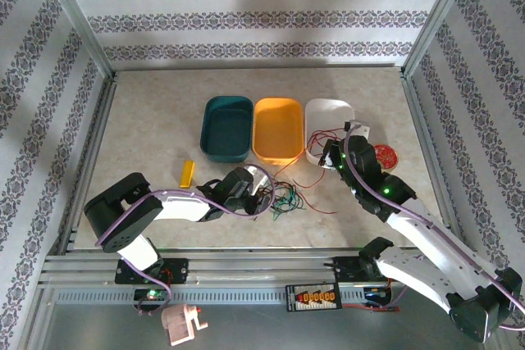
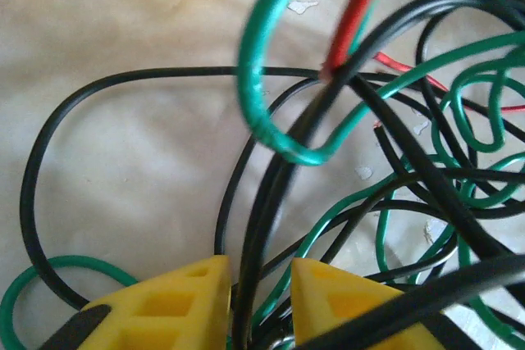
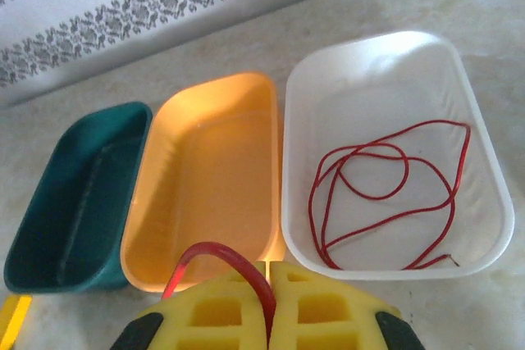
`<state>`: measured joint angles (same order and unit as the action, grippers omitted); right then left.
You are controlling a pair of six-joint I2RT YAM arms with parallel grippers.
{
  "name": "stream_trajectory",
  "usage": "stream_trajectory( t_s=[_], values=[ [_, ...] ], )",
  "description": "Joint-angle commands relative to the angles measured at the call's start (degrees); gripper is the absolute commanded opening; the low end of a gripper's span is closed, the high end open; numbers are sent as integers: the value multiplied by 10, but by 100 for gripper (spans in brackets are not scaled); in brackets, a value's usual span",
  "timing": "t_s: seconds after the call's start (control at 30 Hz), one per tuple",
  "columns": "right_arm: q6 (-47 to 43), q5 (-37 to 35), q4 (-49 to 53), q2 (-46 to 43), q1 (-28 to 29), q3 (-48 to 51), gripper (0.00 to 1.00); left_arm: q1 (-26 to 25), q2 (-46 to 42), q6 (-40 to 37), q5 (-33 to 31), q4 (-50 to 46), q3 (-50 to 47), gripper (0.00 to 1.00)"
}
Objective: Untangle the cables
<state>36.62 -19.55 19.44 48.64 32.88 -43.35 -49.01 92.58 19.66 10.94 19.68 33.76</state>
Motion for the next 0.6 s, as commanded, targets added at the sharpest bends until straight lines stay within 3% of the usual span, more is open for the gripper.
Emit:
stream_trajectory(
  t_s=[0.0,0.13,0.2,0.27,0.57],
  values=[
    [13,-40,-25,-10,6,-6,0,7,12,-4,7,-59,-9,28],
    [-11,-50,-22,-20,4,-20,0,7,19,-7,2,-58,-6,23],
    [-30,-53,-20,-24,2,-35,0,7,25,-8,-1,-60,-3,7],
    [-40,-49,-19,-30,-7,-50,0,7,33,-5,-11,-63,0,1],
    [-53,-7,-18,-80,-105,-120,0,7,41,1,-44,-68,-6,0]
  ],
)
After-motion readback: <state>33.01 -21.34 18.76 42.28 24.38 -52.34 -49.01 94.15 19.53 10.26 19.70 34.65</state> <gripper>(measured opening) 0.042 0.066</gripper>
